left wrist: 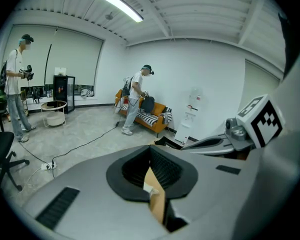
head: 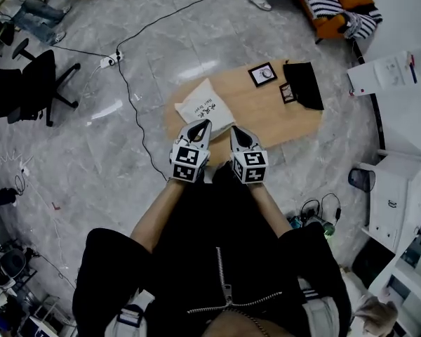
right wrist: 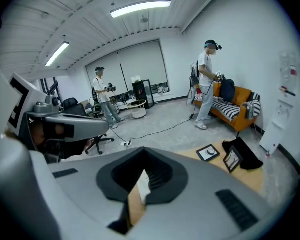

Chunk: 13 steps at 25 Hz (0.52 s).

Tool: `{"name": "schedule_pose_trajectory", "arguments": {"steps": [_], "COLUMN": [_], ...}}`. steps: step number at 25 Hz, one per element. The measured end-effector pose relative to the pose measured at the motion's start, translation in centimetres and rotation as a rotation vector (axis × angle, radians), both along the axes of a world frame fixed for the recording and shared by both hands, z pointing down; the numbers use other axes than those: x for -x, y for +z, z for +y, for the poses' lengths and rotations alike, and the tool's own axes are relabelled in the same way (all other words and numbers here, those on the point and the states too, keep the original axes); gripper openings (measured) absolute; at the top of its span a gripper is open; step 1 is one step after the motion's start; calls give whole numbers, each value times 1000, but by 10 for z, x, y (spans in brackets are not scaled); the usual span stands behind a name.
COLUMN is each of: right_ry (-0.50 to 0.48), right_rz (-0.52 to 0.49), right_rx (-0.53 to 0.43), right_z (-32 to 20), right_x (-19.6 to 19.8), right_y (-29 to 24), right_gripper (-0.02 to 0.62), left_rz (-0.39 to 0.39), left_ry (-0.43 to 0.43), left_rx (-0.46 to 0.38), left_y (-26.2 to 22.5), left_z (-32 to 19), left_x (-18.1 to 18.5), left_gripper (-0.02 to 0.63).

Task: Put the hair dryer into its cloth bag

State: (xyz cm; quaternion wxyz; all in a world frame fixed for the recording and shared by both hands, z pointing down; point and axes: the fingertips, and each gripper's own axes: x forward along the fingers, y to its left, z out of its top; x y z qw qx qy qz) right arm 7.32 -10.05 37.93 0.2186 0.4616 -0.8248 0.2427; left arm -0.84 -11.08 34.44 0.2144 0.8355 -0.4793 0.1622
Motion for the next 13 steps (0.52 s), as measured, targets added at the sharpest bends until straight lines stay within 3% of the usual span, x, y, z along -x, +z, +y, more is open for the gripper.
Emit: {"name": "schedule_pose_trajectory", "arguments": {"steps": [6,13], "right_ry": [-5,-12], "right_rz": [1,-13], "right_rx": [-19,-31], "right_z": [-6,-15], "right_x": [8,27], "right_y": [-9,-6], "right_gripper": [9,9], "left_rz": [22,-3], "left_ry": [-27,10], "left_rx": [7,-4], "left_y": [-1,4], "left_z": [5,-1], "left_x": [9,21], "left_gripper": [14,14]}}
